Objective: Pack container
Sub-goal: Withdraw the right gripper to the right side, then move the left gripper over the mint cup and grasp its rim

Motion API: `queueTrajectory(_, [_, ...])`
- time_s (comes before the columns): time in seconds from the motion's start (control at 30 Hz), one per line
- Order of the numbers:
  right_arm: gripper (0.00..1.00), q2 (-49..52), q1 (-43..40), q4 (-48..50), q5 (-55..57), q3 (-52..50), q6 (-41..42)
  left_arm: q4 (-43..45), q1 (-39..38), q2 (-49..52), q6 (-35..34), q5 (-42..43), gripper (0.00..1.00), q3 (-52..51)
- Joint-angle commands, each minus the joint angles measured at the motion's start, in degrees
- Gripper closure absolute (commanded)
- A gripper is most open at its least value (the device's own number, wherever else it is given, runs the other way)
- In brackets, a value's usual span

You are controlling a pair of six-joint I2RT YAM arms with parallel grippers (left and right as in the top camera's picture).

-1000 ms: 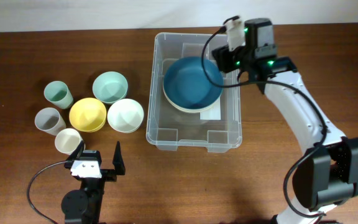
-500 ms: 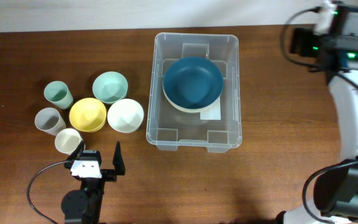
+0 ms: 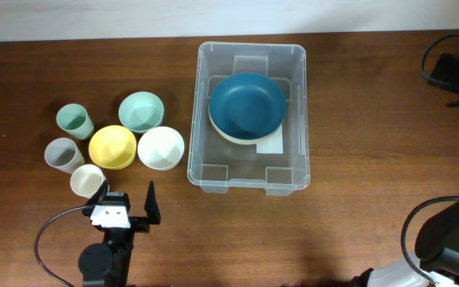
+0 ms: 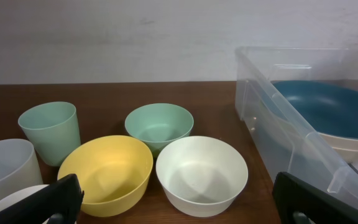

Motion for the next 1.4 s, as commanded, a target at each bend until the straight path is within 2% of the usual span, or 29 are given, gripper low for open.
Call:
queueTrajectory(0.0, [0.01, 0.2, -0.55, -0.04, 0.7, 0.28, 0.61, 0.79, 0.11, -0.28, 1.11, -0.17, 0.0, -0.22])
queueTrajectory(0.13, [0.01, 0.2, -0.55, -0.02, 0.7, 0.28, 0.61, 5.4, 0.13, -0.28, 1.14, -0.37, 0.0, -0.22])
queueTrajectory(0.27, [0.01, 0.2, -0.55, 0.0, 0.7, 0.28, 0.61, 17.35, 0.24, -0.26, 1.16, -11.28, 0.0, -0.22])
queueTrajectory(0.33, [0.01, 0.2, -0.55, -0.02, 0.7, 0.28, 0.61, 20.55, 0.24, -0.26, 2.12, -17.42, 0.0, -0.22])
queueTrajectory(0.47, [0.01, 0.2, -0.55, -0.02, 0.7, 0.28, 0.61, 20.11, 0.24, 1.14, 2.62, -31.12, 0.0, 1.33])
queueTrajectory(0.6, [0.01, 0.2, -0.55, -0.02, 0.7, 0.28, 0.61, 13.73, 0.39, 6.45, 2.64, -35.28, 0.0, 7.54])
queueTrajectory(0.8, [0.01, 0.2, -0.55, -0.02, 0.7, 0.28, 0.61, 7.56, 4.57, 22.64, 3.91, -34.53, 0.0, 24.79])
queueTrajectory(0.97, [0.01, 0.2, -0.55, -0.02, 0.7, 0.28, 0.61, -0.44, 9.42, 39.39, 6.14, -29.0, 0.0, 42.62])
queueTrajectory(1.07, [0.01, 0.2, -0.55, 0.0, 0.7, 0.28, 0.61, -6.25, 11.76, 49.0, 6.14, -22.4, 0.0, 51.56])
queueTrajectory(1.17, [0.01, 0.2, -0.55, -0.02, 0.7, 0.28, 0.61, -8.85, 12.11, 56.22, 6.12, -17.07, 0.0, 56.0])
queueTrajectory(1.3, [0.01, 0.2, -0.55, -0.02, 0.7, 0.28, 0.61, -5.81, 12.07, 64.63, 6.14, -8.26, 0.0, 56.46])
queueTrajectory(1.37, [0.01, 0.2, -0.55, -0.02, 0.7, 0.28, 0.61, -3.82, 12.07, 68.78, 6.08, -6.67, 0.01, 56.46])
